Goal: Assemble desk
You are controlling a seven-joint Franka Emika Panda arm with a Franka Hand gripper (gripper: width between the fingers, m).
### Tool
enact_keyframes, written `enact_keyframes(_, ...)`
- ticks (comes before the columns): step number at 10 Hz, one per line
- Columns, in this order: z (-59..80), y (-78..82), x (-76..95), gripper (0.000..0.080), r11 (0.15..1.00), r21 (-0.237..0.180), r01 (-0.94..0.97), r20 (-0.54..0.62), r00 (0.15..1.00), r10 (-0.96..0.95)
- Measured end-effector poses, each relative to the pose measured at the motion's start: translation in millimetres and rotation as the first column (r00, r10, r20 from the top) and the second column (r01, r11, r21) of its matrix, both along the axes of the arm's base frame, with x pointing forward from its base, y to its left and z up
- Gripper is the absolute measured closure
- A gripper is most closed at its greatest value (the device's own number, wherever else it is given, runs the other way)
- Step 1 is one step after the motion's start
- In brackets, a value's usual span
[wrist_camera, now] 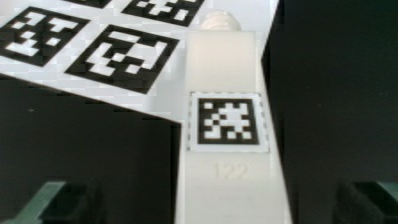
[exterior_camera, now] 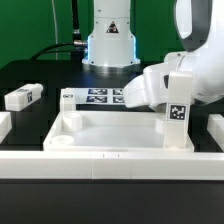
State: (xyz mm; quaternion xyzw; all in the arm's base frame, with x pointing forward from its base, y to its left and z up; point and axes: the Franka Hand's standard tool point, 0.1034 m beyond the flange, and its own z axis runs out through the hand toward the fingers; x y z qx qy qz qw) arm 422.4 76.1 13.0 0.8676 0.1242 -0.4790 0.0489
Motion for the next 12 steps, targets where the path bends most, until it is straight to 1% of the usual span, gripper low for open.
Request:
enact_keyframes(1, 0.1, 0.1, 0.3, 0.0271, 1.000, 0.000, 0.000, 0.001, 1.000, 0.000)
enact_keyframes(2, 0.2, 0.0, 0.6, 0.0411, 1.000, 0.000, 0.000, 0.001, 1.000, 0.000)
enact_keyframes(3, 0.4, -0.4, 1.2, 0.0514, 1.000, 0.001, 0.002, 0.002, 1.000, -0.002)
enact_keyframes(5, 2.4, -2.1, 4.8, 0.0512, 1.000, 0.003, 0.005, 0.008, 1.000, -0.005)
enact_keyframes(6, 6.9, -4.7, 7.4, 0.0512, 1.000, 0.010, 0.007, 0.007, 1.000, -0.007)
enact_keyframes(7, 17.6, -9.9, 11.9, 0.0512, 1.000, 0.022, 0.010, 0.004, 1.000, -0.010)
enact_keyframes(8, 31.6, -15.1, 13.3, 0.0512, 0.999, 0.033, 0.014, -0.013, 1.000, -0.013)
enact_keyframes(10, 71.7, -30.5, 16.2, 0.0512, 0.998, 0.059, 0.029, -0.042, 0.999, -0.027)
enact_keyframes(11, 80.9, -35.9, 17.0, 0.0512, 0.997, 0.065, 0.036, -0.048, 0.998, -0.033)
enact_keyframes(12, 77.2, -35.6, 19.4, 0.0512, 0.997, 0.068, 0.035, -0.030, 0.999, -0.033)
